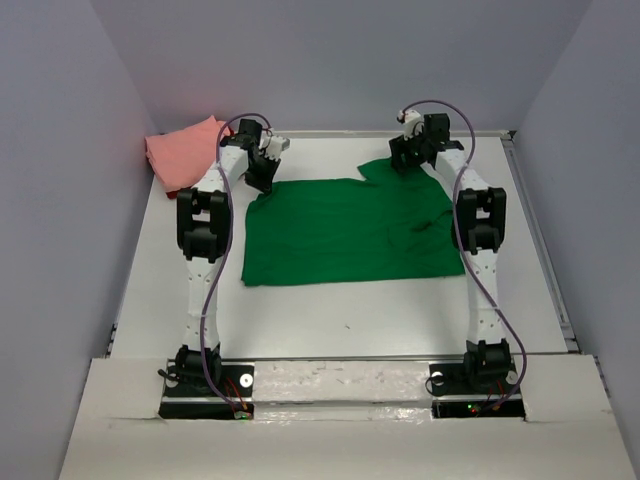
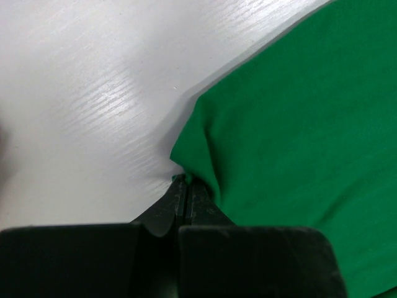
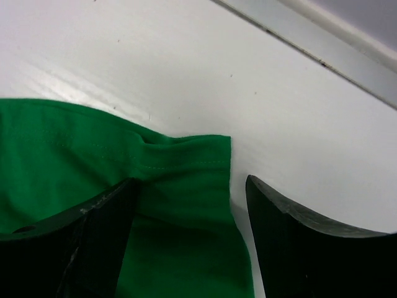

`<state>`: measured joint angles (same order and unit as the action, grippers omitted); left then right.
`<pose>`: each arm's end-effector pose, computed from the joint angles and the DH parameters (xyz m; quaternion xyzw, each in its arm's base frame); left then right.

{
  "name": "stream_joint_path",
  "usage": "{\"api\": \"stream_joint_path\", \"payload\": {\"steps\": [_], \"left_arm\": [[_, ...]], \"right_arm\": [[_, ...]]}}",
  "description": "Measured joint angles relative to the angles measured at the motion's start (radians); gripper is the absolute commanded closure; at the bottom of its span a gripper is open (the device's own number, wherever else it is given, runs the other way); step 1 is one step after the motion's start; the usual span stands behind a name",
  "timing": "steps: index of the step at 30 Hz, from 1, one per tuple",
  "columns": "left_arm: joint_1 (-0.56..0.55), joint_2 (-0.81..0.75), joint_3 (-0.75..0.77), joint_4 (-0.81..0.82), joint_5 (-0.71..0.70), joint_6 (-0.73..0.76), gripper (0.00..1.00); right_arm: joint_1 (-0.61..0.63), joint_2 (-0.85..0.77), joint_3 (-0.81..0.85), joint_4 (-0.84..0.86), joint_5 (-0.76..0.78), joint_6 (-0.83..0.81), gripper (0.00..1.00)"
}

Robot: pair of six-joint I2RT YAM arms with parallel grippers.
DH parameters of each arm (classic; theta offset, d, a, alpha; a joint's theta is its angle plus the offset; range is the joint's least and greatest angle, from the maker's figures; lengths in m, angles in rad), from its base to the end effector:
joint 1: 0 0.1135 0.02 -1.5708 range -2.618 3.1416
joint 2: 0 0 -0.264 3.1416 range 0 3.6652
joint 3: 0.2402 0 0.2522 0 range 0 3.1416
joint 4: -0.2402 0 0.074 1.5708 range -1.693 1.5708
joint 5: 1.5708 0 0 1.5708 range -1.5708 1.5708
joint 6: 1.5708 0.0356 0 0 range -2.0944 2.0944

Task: Fold and stack the t-shirts
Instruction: Grap the side of the flattened tshirt furthest away from the robot with both arms

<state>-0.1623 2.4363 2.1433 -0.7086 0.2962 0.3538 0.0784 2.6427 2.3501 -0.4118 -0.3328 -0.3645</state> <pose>0.5224 -0.0961 0.1803 0.2823 0.9073 -0.1144 0.2900 0.5830 0.0575 0.1569 -0.2644 0.8580 0.0898 0.4312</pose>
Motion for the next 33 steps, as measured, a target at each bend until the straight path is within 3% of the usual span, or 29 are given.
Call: {"api": "stream_joint_path", "payload": {"steps": [7, 10, 11, 13, 33], "left_arm": [[0.000, -0.010, -0.011, 0.000, 0.000, 0.000, 1.00], [0.000, -0.011, -0.011, -0.001, 0.000, 0.000, 1.00], [0.000, -0.011, -0.011, -0.001, 0.000, 0.000, 1.00], [0.000, -0.011, -0.011, -0.001, 0.000, 0.000, 1.00], [0.000, -0.011, -0.014, 0.000, -0.012, 0.001, 1.00]], "right_arm": [[-0.051, -0.045, -0.076, -0.009, -0.084, 0.016, 0.28], [-0.075, -0.048, -0.076, -0.026, -0.115, 0.021, 0.48], [-0.079, -0.048, -0.076, -0.030, -0.121, 0.023, 0.74], [-0.087, -0.048, -0.074, -0.042, -0.133, 0.026, 1.00], [-0.095, -0.048, -0.018, -0.198, -0.234, 0.032, 1.00]]}}
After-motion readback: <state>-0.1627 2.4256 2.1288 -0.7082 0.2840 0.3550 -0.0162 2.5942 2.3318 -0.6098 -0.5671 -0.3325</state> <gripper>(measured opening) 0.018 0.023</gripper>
